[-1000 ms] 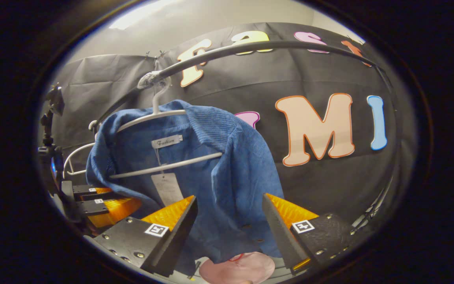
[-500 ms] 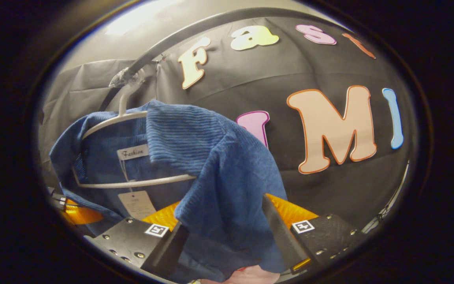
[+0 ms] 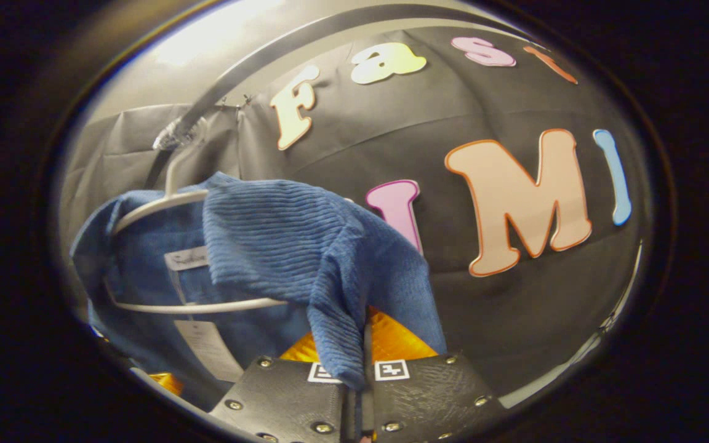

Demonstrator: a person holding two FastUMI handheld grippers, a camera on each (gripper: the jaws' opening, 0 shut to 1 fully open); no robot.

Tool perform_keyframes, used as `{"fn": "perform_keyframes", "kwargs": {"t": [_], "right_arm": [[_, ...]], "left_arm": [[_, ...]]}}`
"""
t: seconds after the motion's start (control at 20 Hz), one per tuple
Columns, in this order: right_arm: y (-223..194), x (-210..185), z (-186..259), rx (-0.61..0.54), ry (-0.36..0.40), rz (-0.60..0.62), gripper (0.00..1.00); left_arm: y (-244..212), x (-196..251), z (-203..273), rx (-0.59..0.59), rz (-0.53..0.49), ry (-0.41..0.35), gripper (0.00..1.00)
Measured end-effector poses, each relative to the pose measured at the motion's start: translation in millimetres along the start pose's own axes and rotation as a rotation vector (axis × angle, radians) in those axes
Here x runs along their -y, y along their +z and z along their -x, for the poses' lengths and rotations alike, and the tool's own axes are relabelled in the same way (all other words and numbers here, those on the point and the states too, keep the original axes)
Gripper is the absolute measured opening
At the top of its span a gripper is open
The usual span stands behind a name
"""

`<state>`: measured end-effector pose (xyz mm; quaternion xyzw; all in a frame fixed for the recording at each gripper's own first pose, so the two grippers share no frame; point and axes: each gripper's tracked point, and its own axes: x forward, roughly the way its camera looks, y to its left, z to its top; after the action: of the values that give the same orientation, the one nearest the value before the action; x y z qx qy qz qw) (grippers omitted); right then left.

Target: Grasp the clothes on the hanger with both hands and then place them into the laundry hamper below.

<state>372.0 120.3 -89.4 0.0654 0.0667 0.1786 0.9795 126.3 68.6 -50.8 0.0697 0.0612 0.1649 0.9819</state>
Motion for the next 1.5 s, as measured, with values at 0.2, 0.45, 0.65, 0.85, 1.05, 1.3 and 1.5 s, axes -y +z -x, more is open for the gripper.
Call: {"fn": "perform_keyframes", "kwargs": {"t": [0.2, 0.45, 0.65, 0.85, 1.05, 1.3, 1.5], "right_arm": [[0.9, -4.2, 16.6, -0.030, 0.025, 0.017, 0.10], [6.0, -0.8, 33.3, -0.061, -0.007, 0.002, 0.10], [12.0, -0.1, 42.8, -0.061, -0.032, 0.006, 0.10], [13.9, -4.3, 57.7, -0.054, -0.044, 0.018, 0.10], [28.1, 2.2, 66.5, -0.012, -0.076, 0.008, 0.04], [48.7, 22.4, 68.6, 0.036, -0.137, 0.021, 0.04], [65.7, 36.5, 67.1, 0.083, -0.205, 0.045, 0.04]], "left_arm": [[-5.9, 5.5, -5.6, -0.057, 0.014, 0.048, 0.78], [-12.4, 6.8, -14.1, -0.102, 0.184, -0.023, 0.47], [-1.5, 13.1, 13.5, -0.057, 0.093, -0.182, 0.00], [31.8, 4.0, 49.4, 0.055, -0.041, -0.237, 0.00], [47.3, -19.0, 68.3, 0.039, 0.069, -0.225, 0.00], [73.8, -44.0, 98.8, 0.040, 0.187, -0.266, 0.00], [98.1, -86.2, 105.3, 0.101, 0.109, -0.234, 0.00]]}}
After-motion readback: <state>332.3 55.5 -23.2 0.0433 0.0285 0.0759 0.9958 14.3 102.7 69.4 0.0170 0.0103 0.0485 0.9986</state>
